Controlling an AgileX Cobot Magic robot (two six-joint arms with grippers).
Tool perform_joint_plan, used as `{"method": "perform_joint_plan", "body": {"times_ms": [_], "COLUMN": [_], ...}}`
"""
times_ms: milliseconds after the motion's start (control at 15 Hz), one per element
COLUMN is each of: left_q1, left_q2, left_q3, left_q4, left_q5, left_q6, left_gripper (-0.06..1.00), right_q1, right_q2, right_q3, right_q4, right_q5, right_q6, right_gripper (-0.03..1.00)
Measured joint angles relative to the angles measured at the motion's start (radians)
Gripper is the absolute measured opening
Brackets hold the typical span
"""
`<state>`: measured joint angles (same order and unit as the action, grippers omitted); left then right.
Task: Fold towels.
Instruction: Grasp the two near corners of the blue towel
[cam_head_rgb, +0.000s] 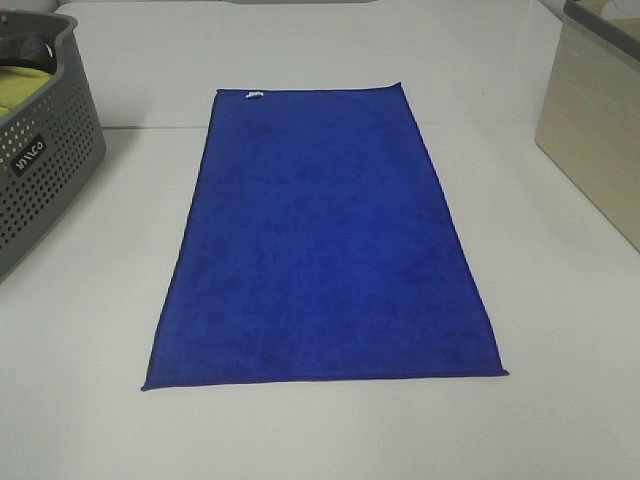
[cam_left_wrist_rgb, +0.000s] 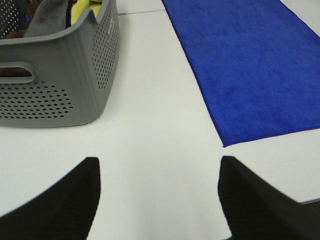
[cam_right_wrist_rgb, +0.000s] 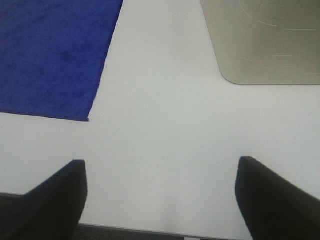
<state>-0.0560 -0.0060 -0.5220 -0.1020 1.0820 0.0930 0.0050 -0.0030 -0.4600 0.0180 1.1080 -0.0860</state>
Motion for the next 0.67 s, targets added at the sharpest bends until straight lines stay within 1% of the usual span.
{"method": "perform_joint_plan", "body": {"times_ms": [667], "left_q1": [0.0], "left_q2": [0.0], "left_q3": [0.0], "left_q4": [0.0], "left_q5": [0.0], "left_q6": [0.0], "left_gripper": [0.64], "right_q1": [0.0], "right_q2": [0.0], "right_q3": [0.0], "right_q4": [0.0], "right_q5": [0.0], "right_q6": [0.0], "right_gripper": [0.79]}}
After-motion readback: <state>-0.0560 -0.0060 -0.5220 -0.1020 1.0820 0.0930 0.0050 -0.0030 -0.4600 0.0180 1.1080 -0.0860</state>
